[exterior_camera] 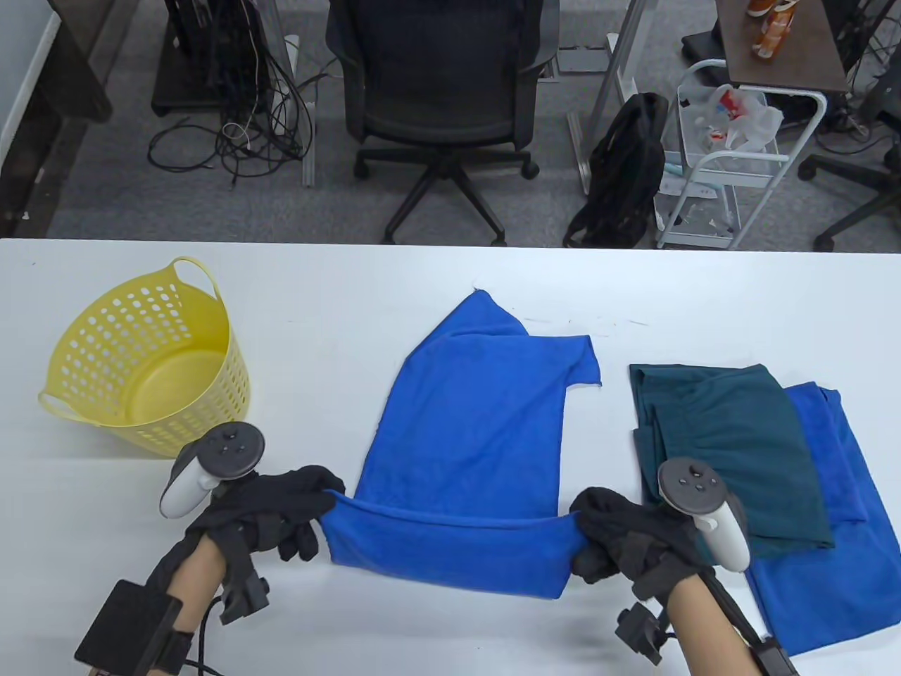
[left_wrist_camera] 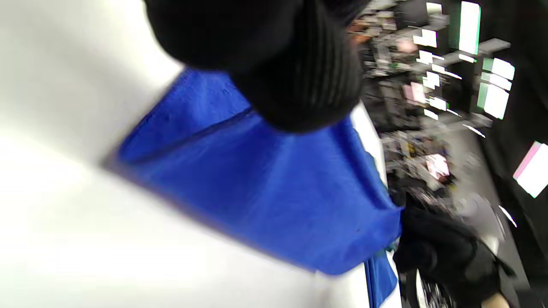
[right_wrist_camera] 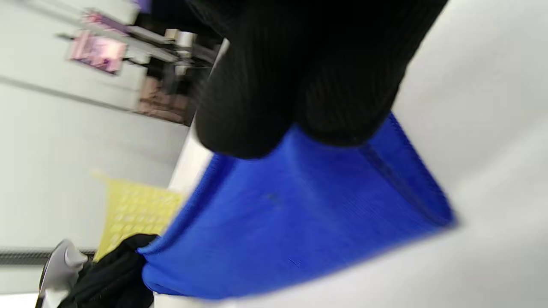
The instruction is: Fold and stack clothes and towels from laundry basket
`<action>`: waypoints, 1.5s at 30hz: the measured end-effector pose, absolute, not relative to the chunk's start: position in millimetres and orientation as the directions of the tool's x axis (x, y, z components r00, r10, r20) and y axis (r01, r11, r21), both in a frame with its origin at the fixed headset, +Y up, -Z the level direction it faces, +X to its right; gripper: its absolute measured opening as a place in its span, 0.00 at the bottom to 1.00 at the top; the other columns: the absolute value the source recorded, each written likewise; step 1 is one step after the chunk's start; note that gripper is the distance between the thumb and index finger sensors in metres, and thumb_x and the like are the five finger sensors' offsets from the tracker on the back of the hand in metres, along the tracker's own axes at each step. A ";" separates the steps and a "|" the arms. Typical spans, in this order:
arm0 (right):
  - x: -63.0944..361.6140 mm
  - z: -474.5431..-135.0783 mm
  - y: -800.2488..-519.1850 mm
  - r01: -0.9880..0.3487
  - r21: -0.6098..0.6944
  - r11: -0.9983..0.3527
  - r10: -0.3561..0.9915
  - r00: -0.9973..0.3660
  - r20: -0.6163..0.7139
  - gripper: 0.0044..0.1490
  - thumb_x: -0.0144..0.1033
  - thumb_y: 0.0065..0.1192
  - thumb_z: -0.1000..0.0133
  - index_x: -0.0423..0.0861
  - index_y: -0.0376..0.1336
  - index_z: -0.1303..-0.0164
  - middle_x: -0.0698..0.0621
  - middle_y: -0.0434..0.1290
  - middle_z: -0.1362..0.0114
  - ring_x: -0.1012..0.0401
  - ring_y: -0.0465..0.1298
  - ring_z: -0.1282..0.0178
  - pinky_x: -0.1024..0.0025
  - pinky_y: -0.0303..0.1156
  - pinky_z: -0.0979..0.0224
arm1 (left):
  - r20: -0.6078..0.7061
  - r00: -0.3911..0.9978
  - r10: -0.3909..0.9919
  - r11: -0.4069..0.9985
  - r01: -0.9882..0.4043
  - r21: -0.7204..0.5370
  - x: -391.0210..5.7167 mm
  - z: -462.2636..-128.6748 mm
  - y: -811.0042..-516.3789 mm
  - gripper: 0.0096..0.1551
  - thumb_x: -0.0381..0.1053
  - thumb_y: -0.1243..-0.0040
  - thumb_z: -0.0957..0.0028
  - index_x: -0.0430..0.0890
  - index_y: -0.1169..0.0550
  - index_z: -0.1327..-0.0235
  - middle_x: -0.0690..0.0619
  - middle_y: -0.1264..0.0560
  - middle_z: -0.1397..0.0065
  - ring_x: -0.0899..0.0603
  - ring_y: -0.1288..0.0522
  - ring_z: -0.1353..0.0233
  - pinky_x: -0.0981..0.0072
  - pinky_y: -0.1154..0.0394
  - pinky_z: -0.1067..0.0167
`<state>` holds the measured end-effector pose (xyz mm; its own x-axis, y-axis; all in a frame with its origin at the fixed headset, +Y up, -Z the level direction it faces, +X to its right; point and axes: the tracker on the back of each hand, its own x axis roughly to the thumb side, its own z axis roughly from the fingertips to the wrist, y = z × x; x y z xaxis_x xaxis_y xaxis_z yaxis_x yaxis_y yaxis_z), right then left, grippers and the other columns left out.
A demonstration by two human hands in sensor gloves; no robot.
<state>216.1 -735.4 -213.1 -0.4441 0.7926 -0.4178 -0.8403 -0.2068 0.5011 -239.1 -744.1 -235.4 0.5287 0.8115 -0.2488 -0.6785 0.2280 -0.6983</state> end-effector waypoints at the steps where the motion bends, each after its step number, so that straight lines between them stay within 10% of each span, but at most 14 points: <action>1: 209.1 -241.5 -741.7 -0.859 0.474 -0.194 0.755 -0.439 -0.487 0.26 0.23 0.47 0.31 0.24 0.55 0.27 0.22 0.70 0.32 0.56 0.85 0.44 0.55 0.83 0.40 | -0.373 0.511 0.774 0.145 -0.717 -0.682 -228.0 -258.1 -753.5 0.27 0.47 0.49 0.28 0.34 0.33 0.22 0.37 0.20 0.32 0.51 0.09 0.52 0.76 0.11 0.59; 3: 194.2 -295.1 -712.1 -0.842 0.401 -0.362 0.706 -0.528 -0.471 0.26 0.20 0.43 0.32 0.23 0.52 0.28 0.14 0.57 0.26 0.44 0.72 0.29 0.43 0.68 0.30 | -0.495 0.432 0.754 0.189 -0.864 -0.467 -212.0 -312.4 -739.2 0.27 0.46 0.53 0.27 0.33 0.37 0.22 0.33 0.25 0.26 0.42 0.14 0.38 0.69 0.12 0.46; 6: 164.2 -314.7 -589.1 -0.622 -0.274 -0.734 0.635 -0.771 0.050 0.26 0.25 0.44 0.35 0.31 0.53 0.27 0.23 0.53 0.19 0.50 0.68 0.22 0.45 0.62 0.25 | 0.028 0.441 0.897 0.416 -0.863 0.288 -204.4 -347.5 -610.5 0.26 0.49 0.52 0.34 0.44 0.35 0.24 0.40 0.27 0.23 0.42 0.16 0.32 0.68 0.14 0.40; 8: 160.4 -297.2 -526.5 -0.690 -0.541 -0.480 0.550 -0.718 0.427 0.26 0.26 0.44 0.36 0.34 0.53 0.29 0.27 0.54 0.19 0.53 0.69 0.22 0.46 0.60 0.24 | 0.422 0.527 0.738 0.388 -0.843 0.373 -212.9 -339.8 -528.7 0.25 0.51 0.54 0.35 0.51 0.38 0.25 0.46 0.32 0.18 0.45 0.21 0.26 0.70 0.17 0.34; 12: 176.5 -238.8 -480.3 -0.868 -0.427 -0.253 0.431 -0.497 0.753 0.26 0.28 0.45 0.36 0.40 0.53 0.27 0.34 0.52 0.15 0.57 0.67 0.19 0.48 0.55 0.20 | 0.747 0.414 0.520 0.206 -0.910 0.361 -242.8 -275.6 -451.1 0.25 0.53 0.53 0.35 0.55 0.39 0.25 0.49 0.36 0.15 0.45 0.25 0.21 0.66 0.22 0.28; 19: 194.0 -205.4 -596.9 -0.861 -0.263 -0.435 0.523 -0.480 0.705 0.25 0.30 0.47 0.34 0.41 0.55 0.26 0.35 0.55 0.15 0.57 0.70 0.20 0.47 0.56 0.20 | 0.648 0.611 0.455 0.525 -0.772 0.358 -263.0 -220.8 -567.5 0.25 0.53 0.51 0.36 0.54 0.35 0.25 0.48 0.35 0.15 0.43 0.25 0.21 0.63 0.22 0.29; 27: 192.4 -183.6 -737.1 -0.544 0.399 -0.738 0.655 -0.718 0.234 0.25 0.29 0.49 0.32 0.37 0.58 0.26 0.31 0.67 0.23 0.50 0.79 0.34 0.43 0.72 0.29 | 0.280 0.823 0.493 0.852 -0.393 -0.346 -247.5 -187.4 -751.0 0.26 0.54 0.47 0.35 0.50 0.30 0.25 0.48 0.22 0.27 0.44 0.14 0.36 0.60 0.16 0.41; 38: 187.5 -168.3 -737.2 -0.452 0.758 -0.471 0.769 -0.630 0.103 0.25 0.30 0.51 0.31 0.37 0.60 0.25 0.36 0.76 0.38 0.60 0.82 0.54 0.53 0.78 0.39 | 0.241 0.770 0.590 0.618 -0.239 -0.749 -242.0 -168.6 -737.5 0.26 0.57 0.47 0.33 0.49 0.27 0.25 0.54 0.16 0.44 0.52 0.13 0.55 0.64 0.15 0.54; 42: 158.3 -198.1 -732.7 -0.337 0.453 -0.826 0.510 -0.788 0.344 0.24 0.32 0.53 0.32 0.43 0.62 0.25 0.31 0.51 0.12 0.35 0.62 0.21 0.31 0.61 0.25 | 0.228 0.836 0.499 0.781 -0.319 -0.537 -216.9 -203.0 -737.4 0.25 0.58 0.47 0.34 0.55 0.28 0.24 0.36 0.37 0.11 0.30 0.30 0.20 0.38 0.28 0.29; 45: 128.6 -233.8 -751.9 -0.207 0.382 -0.901 0.367 -0.834 0.413 0.24 0.32 0.51 0.34 0.42 0.60 0.27 0.36 0.47 0.11 0.37 0.47 0.15 0.28 0.48 0.23 | 0.190 0.899 0.395 0.834 -0.264 -0.484 -192.1 -246.0 -760.7 0.25 0.57 0.49 0.35 0.57 0.30 0.25 0.38 0.51 0.07 0.26 0.52 0.13 0.28 0.42 0.25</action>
